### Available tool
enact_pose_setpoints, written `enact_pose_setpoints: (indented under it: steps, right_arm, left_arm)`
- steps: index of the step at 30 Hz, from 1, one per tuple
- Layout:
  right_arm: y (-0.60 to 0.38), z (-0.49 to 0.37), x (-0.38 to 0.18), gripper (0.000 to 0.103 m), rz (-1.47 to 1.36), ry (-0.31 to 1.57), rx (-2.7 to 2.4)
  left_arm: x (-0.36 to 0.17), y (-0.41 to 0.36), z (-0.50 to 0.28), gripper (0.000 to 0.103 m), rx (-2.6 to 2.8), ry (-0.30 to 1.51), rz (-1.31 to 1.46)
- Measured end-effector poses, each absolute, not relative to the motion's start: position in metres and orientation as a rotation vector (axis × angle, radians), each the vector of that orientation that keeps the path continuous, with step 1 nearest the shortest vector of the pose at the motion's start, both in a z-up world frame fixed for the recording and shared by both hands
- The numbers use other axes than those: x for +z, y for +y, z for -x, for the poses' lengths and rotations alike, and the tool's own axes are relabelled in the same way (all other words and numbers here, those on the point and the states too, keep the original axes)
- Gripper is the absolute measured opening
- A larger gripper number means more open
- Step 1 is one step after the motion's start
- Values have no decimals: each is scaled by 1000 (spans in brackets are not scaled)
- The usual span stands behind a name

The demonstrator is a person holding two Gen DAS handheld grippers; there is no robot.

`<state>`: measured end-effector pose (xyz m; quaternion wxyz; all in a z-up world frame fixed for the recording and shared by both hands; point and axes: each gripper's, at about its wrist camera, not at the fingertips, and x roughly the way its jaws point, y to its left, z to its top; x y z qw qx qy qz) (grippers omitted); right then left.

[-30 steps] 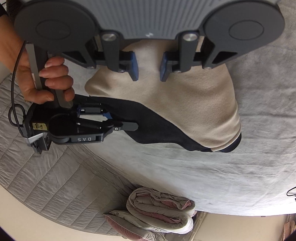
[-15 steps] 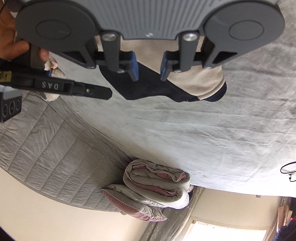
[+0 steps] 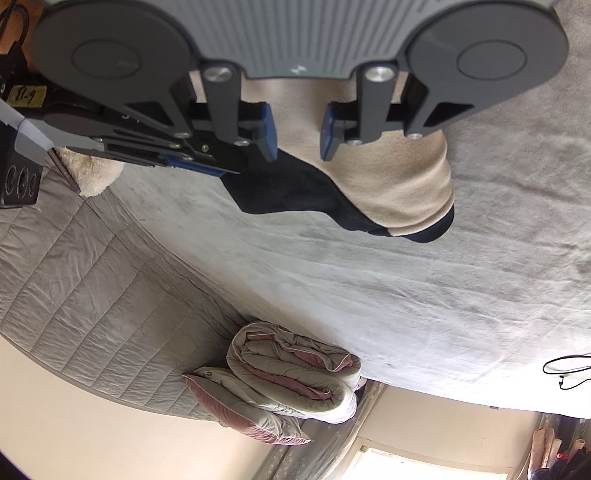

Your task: Fold clothes

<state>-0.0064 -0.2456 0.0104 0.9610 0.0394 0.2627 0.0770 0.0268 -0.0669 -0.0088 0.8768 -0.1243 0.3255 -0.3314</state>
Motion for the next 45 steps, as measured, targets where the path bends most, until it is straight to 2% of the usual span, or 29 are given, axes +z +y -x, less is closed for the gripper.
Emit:
enact_pose_setpoints:
  steps: [3, 9, 16, 22, 25, 30, 32, 36, 37, 41, 45]
  right_arm:
    - [-244, 16, 13, 40, -65, 507, 153]
    - [-241, 37, 15, 40, -31, 482, 151]
    - [-242, 37, -5, 40, -65, 580, 120]
    - [-248, 37, -8, 40, -134, 602, 109]
    - [-248, 38, -8, 42, -152, 602, 104]
    - [-249, 42, -9, 52, -194, 608, 95]
    - [-251, 44, -11, 60, -219, 614, 93]
    - [-255, 48, -13, 73, -271, 626, 89]
    - [-255, 49, -13, 77, -283, 629, 87]
    - [-259, 53, -17, 85, -338, 643, 83]
    - [-261, 52, -19, 86, -379, 652, 79]
  left_arm:
    - [1, -63, -10, 25, -721, 644, 241]
    - [-4, -63, 13, 25, -773, 663, 208]
    - [-21, -62, 24, 25, -768, 716, 204]
    - [-13, -52, 26, 27, -789, 722, 181]
    - [-10, -45, 26, 33, -800, 732, 190]
    - [-5, -38, 31, 43, -802, 732, 192]
    - [-3, -36, 31, 45, -796, 737, 188]
    - [0, -31, 32, 58, -782, 761, 195]
    - [0, -29, 32, 58, -778, 771, 197]
    - [-1, -19, 32, 66, -752, 795, 195]
    - [-4, -8, 29, 69, -701, 812, 194]
